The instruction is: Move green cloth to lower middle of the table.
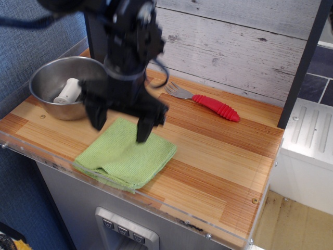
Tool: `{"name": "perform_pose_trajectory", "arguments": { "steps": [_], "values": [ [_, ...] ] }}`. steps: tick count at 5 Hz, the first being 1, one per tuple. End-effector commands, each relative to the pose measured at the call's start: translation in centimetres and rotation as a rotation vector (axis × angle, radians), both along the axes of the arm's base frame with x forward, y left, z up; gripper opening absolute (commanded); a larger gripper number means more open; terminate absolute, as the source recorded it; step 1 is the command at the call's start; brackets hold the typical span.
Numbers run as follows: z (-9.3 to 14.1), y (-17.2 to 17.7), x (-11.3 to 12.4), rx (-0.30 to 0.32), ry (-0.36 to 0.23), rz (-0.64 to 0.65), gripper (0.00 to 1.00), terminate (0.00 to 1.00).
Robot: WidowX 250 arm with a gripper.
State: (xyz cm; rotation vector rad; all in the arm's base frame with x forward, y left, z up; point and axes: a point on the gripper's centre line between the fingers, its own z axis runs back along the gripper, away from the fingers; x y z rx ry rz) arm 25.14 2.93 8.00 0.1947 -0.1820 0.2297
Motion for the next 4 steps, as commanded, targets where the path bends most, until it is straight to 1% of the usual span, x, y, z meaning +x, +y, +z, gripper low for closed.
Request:
{"name": "perform_pose_trajectory", "arguments": {
  "steps": [1,3,4],
  "values": [
    [5.57,-0.48,0.29,-0.001,-0.137,0.017,1.00,0.00],
    [5.57,-0.48,0.29,-0.001,-0.137,0.017,1.00,0.00],
    [5.57,-0.48,0.29,-0.001,-0.137,0.017,1.00,1.00]
  ]
}}
